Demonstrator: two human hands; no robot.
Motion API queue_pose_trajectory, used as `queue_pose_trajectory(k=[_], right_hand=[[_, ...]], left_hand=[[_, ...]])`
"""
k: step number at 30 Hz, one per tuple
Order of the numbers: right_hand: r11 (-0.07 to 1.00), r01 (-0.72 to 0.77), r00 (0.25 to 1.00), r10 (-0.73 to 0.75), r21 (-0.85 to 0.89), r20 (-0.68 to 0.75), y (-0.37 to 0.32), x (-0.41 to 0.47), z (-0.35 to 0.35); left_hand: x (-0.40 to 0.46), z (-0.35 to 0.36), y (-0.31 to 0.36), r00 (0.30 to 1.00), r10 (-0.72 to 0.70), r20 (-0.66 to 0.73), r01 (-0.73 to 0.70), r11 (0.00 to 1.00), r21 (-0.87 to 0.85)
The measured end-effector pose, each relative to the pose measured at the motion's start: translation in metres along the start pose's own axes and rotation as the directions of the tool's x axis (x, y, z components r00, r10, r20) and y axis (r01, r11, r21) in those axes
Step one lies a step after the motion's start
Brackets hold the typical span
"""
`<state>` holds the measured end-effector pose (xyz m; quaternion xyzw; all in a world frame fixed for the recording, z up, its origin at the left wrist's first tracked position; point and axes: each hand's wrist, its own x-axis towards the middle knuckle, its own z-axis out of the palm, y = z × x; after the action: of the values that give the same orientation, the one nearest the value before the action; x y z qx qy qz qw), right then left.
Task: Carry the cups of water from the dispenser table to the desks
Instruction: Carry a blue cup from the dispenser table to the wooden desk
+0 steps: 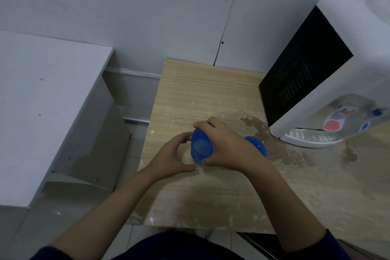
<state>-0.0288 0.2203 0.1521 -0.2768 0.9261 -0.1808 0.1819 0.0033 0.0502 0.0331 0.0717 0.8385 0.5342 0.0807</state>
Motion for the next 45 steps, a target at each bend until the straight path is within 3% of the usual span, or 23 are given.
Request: queue_pose_trajectory(k=[9,18,23,27,31,35,45], right_hand=[[1.0,0.027,1.0,-0.027,0.009,-0.011,-0.024,-0.009,-0.011],[0.996,0.088,0.996,-0.087,0.027,-0.029,-0.03,-0.011,-0.007],[0.956,0.16,0.986,-0.147,0.247,-0.074,-0.016,-0.012,-0.004],[0.82,0.171,0.982,-0.097,0.546,-0.162,-0.003,-0.016,0.011],[0.689,0.177,0.978,-0.046,0.703,-0.201,0.004,-0.016,0.035],[0.628,0.196,0.971,-0.015,0.753,-0.239,0.009,-0.016,0.049],[0.65,0.226,0.963,-0.039,0.725,-0.265,-0.004,-0.013,0.053]], left_hand=[[-0.004,0.012,0.031,0.995,0.009,-0.096,-0.036,0.957,-0.287],[-0.01,0.011,0.03,0.993,-0.014,-0.115,-0.028,0.934,-0.355],[-0.013,0.008,0.028,0.991,-0.009,-0.13,-0.036,0.938,-0.344],[-0.017,0.007,0.032,0.991,0.009,-0.132,-0.052,0.944,-0.325],[-0.019,0.006,0.036,0.992,0.022,-0.126,-0.062,0.946,-0.32],[-0.022,0.006,0.034,0.993,0.023,-0.118,-0.061,0.943,-0.328],[-0.04,0.002,0.038,0.98,-0.013,-0.2,-0.052,0.948,-0.315]])
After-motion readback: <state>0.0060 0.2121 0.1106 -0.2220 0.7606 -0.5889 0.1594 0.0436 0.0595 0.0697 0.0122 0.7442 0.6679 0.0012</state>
